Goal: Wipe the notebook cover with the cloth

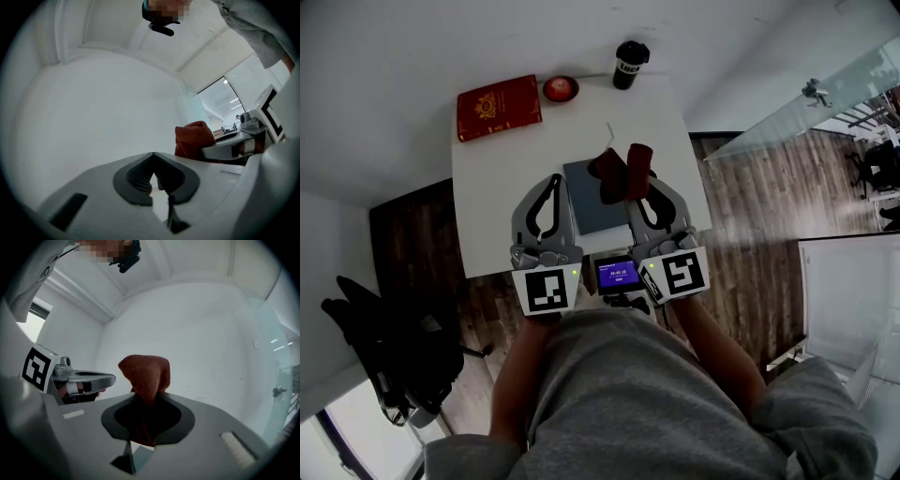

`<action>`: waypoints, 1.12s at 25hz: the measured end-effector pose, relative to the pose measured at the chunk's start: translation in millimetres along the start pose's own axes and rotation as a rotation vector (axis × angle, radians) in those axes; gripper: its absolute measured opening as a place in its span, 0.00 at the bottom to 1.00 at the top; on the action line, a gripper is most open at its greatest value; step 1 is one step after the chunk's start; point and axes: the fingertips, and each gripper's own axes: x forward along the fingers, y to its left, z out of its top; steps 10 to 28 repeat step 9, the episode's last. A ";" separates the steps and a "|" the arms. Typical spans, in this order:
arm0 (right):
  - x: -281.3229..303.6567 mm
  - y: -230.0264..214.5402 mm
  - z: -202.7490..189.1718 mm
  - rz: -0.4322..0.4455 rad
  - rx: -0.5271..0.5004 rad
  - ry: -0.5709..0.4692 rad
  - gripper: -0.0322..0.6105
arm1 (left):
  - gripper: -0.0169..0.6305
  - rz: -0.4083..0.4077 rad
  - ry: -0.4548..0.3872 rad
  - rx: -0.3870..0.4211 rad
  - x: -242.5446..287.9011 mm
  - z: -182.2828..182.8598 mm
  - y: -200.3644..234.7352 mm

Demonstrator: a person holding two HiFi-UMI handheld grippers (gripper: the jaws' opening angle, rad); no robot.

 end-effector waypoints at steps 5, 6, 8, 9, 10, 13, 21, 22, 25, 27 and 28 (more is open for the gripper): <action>-2.7 -1.3 -0.4 0.007 0.004 0.005 0.15 | 0.01 -0.012 0.004 -0.006 -0.3 -0.8 -5.1; -3.4 -1.3 0.2 0.009 0.006 0.005 0.15 | 0.02 -0.016 0.005 -0.006 -0.4 -0.8 -6.4; -4.4 -0.6 1.1 0.018 0.006 0.006 0.15 | 0.02 -0.024 0.007 -0.003 -0.4 -0.9 -8.9; -4.8 -0.2 1.5 0.022 0.005 0.008 0.15 | 0.02 -0.029 0.008 -0.001 -0.4 -1.0 -10.2; -4.8 -0.2 1.5 0.022 0.005 0.008 0.15 | 0.02 -0.029 0.008 -0.001 -0.4 -1.0 -10.2; -4.8 -0.2 1.5 0.022 0.005 0.008 0.15 | 0.02 -0.029 0.008 -0.001 -0.4 -1.0 -10.2; -4.8 -0.2 1.5 0.022 0.005 0.008 0.15 | 0.02 -0.029 0.008 -0.001 -0.4 -1.0 -10.2; -4.8 -0.2 1.5 0.022 0.005 0.008 0.15 | 0.02 -0.029 0.008 -0.001 -0.4 -1.0 -10.2; -4.8 -0.2 1.5 0.022 0.005 0.008 0.15 | 0.02 -0.029 0.008 -0.001 -0.4 -1.0 -10.2; -4.8 -0.2 1.5 0.022 0.005 0.008 0.15 | 0.02 -0.029 0.008 -0.001 -0.4 -1.0 -10.2; -4.8 -0.2 1.5 0.022 0.005 0.008 0.15 | 0.02 -0.029 0.008 -0.001 -0.4 -1.0 -10.2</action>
